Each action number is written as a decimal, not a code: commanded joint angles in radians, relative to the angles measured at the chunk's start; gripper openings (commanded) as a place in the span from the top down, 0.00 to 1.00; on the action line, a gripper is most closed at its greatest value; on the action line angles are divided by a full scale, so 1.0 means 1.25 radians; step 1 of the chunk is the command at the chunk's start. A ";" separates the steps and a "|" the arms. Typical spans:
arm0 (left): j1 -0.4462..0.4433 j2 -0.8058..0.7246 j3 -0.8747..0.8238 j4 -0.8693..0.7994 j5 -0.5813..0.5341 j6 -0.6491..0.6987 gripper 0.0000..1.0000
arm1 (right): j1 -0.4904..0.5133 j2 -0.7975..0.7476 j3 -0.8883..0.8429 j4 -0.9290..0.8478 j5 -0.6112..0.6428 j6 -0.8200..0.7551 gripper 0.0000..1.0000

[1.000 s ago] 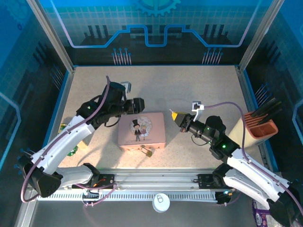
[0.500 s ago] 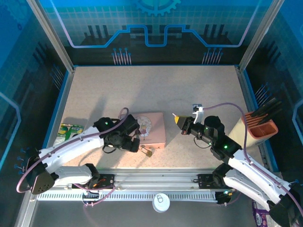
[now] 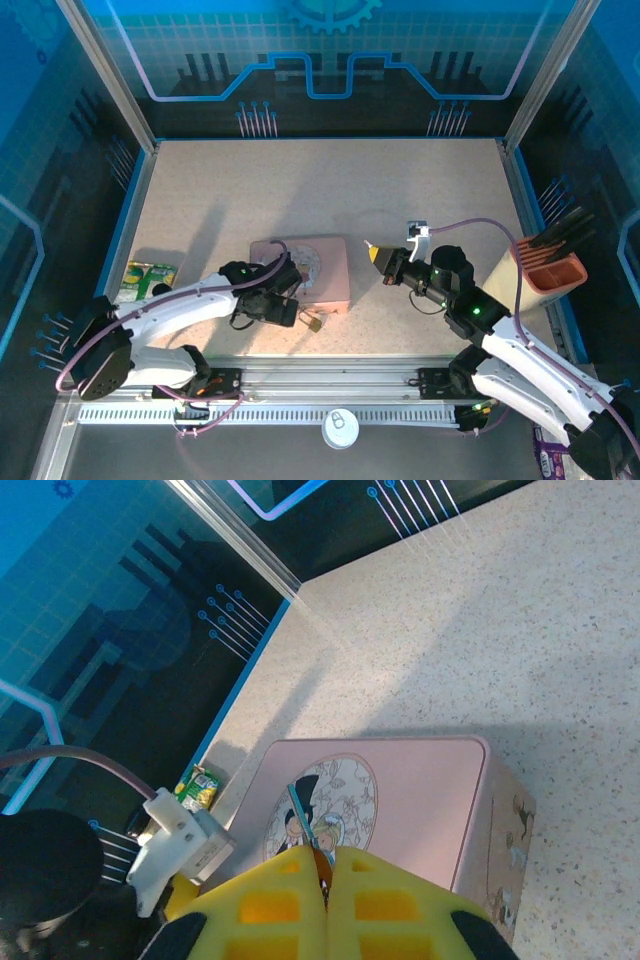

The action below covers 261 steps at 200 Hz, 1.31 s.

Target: Unlock the padlock with the key

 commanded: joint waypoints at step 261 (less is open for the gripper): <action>0.117 0.069 0.066 0.433 0.135 0.093 0.10 | -0.074 0.038 -0.040 -0.065 0.018 0.107 1.00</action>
